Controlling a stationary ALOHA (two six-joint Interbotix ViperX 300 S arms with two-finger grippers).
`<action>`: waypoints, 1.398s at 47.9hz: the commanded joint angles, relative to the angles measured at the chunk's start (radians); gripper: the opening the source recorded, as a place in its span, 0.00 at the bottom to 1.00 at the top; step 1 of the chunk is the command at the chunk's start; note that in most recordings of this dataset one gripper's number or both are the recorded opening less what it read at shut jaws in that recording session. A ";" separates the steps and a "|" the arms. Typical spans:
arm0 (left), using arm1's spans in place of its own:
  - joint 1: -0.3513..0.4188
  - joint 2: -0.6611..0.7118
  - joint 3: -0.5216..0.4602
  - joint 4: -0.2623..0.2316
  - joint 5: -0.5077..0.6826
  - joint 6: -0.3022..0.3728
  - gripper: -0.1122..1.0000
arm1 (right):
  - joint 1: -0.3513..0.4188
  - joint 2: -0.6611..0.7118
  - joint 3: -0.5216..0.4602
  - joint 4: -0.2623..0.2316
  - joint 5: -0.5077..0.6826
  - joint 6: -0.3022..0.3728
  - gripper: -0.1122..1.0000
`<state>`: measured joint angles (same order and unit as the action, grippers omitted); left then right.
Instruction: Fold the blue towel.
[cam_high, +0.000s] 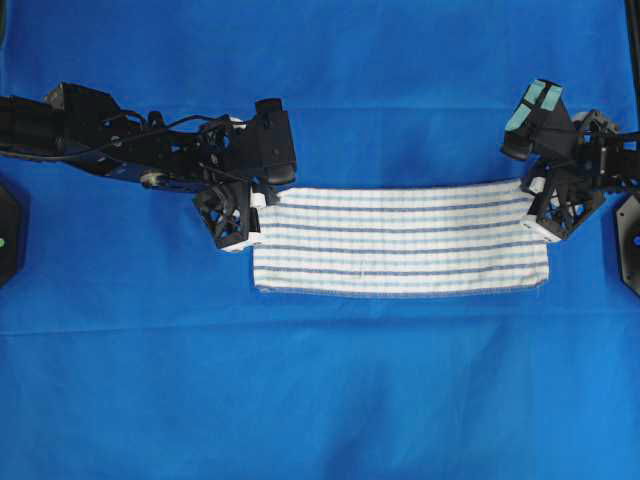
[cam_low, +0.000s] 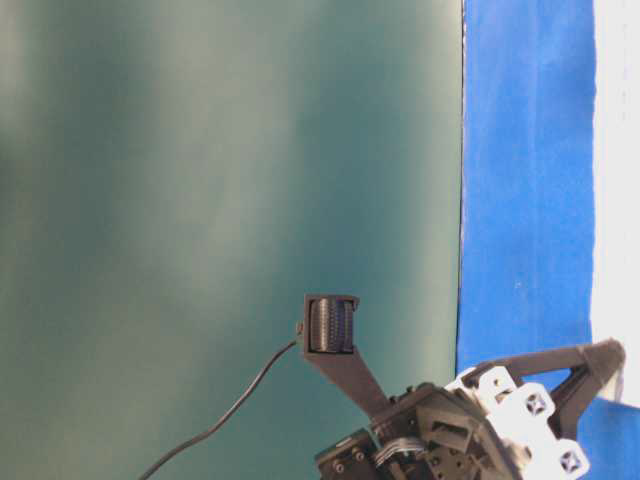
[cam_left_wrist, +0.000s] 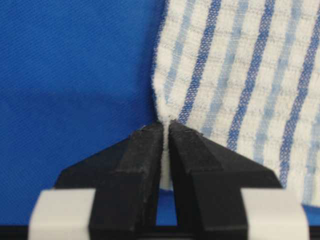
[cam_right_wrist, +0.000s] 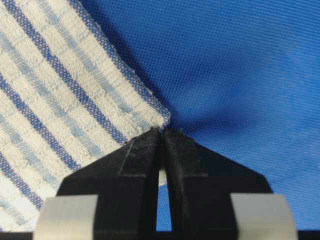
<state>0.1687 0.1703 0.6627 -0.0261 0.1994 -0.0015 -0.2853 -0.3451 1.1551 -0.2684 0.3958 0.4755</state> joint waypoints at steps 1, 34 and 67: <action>0.009 -0.052 -0.021 0.002 0.046 -0.005 0.11 | -0.003 -0.049 -0.023 -0.002 0.012 0.003 0.13; -0.029 -0.290 -0.141 0.002 0.295 -0.002 0.11 | 0.069 -0.540 -0.129 0.005 0.267 0.005 0.13; -0.213 -0.275 -0.173 0.002 0.087 -0.015 0.11 | -0.057 -0.354 -0.212 -0.087 0.089 0.006 0.13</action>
<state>-0.0169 -0.1012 0.5216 -0.0261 0.3313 -0.0169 -0.3114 -0.7271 0.9817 -0.3375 0.5139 0.4801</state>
